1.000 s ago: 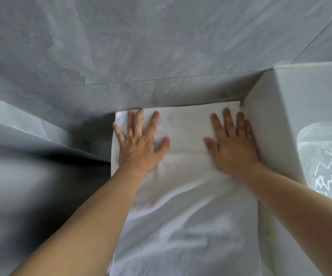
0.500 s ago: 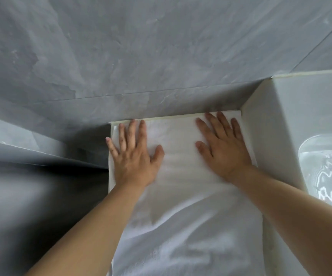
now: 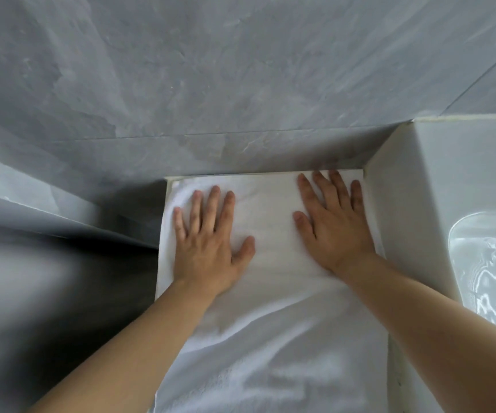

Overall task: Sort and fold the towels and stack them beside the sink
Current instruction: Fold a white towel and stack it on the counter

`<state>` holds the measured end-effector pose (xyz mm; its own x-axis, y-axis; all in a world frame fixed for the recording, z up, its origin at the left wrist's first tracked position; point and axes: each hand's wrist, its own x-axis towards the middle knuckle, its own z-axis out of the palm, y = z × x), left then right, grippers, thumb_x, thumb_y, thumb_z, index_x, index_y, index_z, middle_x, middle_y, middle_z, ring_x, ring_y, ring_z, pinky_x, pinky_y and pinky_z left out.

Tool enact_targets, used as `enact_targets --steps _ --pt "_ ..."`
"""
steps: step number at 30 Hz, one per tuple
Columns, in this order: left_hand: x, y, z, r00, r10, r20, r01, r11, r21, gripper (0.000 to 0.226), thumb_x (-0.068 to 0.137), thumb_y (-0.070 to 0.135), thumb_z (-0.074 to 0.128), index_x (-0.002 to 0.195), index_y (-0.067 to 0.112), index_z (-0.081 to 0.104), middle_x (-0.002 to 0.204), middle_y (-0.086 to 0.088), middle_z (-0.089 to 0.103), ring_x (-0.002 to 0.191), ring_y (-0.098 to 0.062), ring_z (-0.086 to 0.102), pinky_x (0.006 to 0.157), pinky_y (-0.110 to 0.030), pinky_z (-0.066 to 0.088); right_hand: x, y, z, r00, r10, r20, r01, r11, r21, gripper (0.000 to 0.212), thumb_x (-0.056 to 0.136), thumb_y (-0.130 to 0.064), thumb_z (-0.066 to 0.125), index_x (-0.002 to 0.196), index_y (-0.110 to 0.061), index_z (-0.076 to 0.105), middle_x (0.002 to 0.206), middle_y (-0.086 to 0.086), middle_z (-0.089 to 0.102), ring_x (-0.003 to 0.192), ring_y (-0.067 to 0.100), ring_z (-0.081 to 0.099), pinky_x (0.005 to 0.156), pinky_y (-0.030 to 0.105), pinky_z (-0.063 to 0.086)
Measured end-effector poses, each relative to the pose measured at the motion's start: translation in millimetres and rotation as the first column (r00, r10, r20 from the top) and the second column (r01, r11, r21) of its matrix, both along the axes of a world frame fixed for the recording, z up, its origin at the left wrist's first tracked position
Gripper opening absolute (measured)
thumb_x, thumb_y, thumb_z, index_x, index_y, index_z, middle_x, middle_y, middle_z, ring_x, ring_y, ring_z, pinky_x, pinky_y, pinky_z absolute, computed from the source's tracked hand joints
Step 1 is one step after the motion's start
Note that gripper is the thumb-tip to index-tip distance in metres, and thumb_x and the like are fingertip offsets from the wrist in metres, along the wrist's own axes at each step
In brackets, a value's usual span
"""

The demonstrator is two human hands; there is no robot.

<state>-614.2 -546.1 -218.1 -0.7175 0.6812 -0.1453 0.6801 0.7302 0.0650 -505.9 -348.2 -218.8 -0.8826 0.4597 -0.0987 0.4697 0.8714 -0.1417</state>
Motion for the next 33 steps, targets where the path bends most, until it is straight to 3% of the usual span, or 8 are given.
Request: enact_targets --steps 8,13,21,24,27,29,30,33 --pt "-3 -1 -2 0.998 0.05 0.029 -0.048 0.997 -0.055 0.089 0.082 0.074 0.013 0.156 0.032 -0.013 0.164 0.004 -0.021 0.15 -0.024 -0.024 0.113 -0.068 -0.009 3 -9 13 0.992 0.107 0.07 -0.113 0.99 0.086 0.072 0.094 -0.048 0.019 0.152 -0.007 0.029 0.159 0.014 0.026 0.148 0.036 0.016 0.119 0.054 0.002" --pt "-3 2 -2 0.998 0.057 0.03 -0.055 0.996 -0.07 0.089 0.08 0.075 0.012 0.155 0.035 -0.014 0.164 0.006 -0.023 0.149 -0.025 -0.025 0.112 -0.07 -0.009 34 -30 4 0.993 0.04 0.107 -0.038 0.999 -0.02 0.072 0.094 -0.059 0.011 0.157 -0.028 0.001 0.165 0.002 -0.007 0.151 0.03 -0.009 0.12 0.051 -0.007" --pt "-5 2 2 0.996 0.044 0.077 -0.035 0.993 -0.111 0.085 0.084 0.071 0.01 0.157 0.032 -0.01 0.164 0.005 -0.02 0.15 -0.026 -0.022 0.113 -0.07 -0.007 34 -26 0 0.991 0.038 0.127 -0.04 0.999 0.013 0.071 0.093 -0.063 0.009 0.156 -0.033 -0.005 0.164 0.001 -0.013 0.15 0.029 -0.015 0.119 0.053 -0.005" --pt "17 2 19 1.0 0.027 -0.003 -0.027 1.0 -0.01 0.08 0.09 0.062 0.018 0.159 0.022 0.008 0.167 -0.006 0.001 0.153 -0.031 -0.004 0.115 -0.068 -0.001 33 -25 1 0.99 0.035 0.134 -0.038 0.999 0.02 0.072 0.092 -0.064 0.007 0.156 -0.033 -0.007 0.164 0.001 -0.014 0.149 0.029 -0.016 0.119 0.053 -0.005" --pt "87 -7 37 0.966 -0.228 -0.12 0.256 0.904 0.342 0.065 0.09 0.041 0.049 0.145 0.007 0.046 0.146 -0.02 0.045 0.136 -0.041 0.04 0.115 -0.063 0.02 32 -24 0 0.989 0.039 0.143 -0.041 0.999 0.011 0.073 0.09 -0.064 0.005 0.156 -0.033 -0.006 0.164 0.001 -0.013 0.15 0.03 -0.015 0.119 0.053 -0.006" --pt "135 -22 32 0.885 -0.437 -0.161 0.465 0.821 0.33 0.057 0.086 0.037 0.057 0.134 0.005 0.058 0.131 -0.019 0.057 0.121 -0.04 0.051 0.112 -0.058 0.03 31 -24 1 0.989 0.042 0.142 -0.042 0.999 0.0 0.074 0.089 -0.064 0.006 0.156 -0.033 -0.005 0.164 0.0 -0.013 0.149 0.03 -0.015 0.119 0.052 -0.008" --pt "149 -29 24 0.867 -0.476 -0.148 0.499 0.822 0.274 0.054 0.086 0.037 0.058 0.13 0.006 0.061 0.127 -0.017 0.058 0.116 -0.039 0.054 0.111 -0.054 0.033 31 -23 1 0.988 0.045 0.147 -0.045 0.999 -0.006 0.075 0.089 -0.064 0.007 0.156 -0.033 -0.005 0.164 0.0 -0.014 0.149 0.029 -0.016 0.119 0.052 -0.008" --pt "162 -48 4 0.915 -0.403 -0.029 0.402 0.9 0.166 0.06 0.087 0.044 0.056 0.137 0.01 0.056 0.132 -0.011 0.049 0.115 -0.038 0.053 0.111 -0.049 0.033 30 -19 2 0.989 0.057 0.14 -0.056 0.998 -0.012 0.074 0.089 -0.065 0.01 0.155 -0.034 -0.006 0.164 -0.001 -0.015 0.149 0.028 -0.017 0.119 0.051 -0.009"
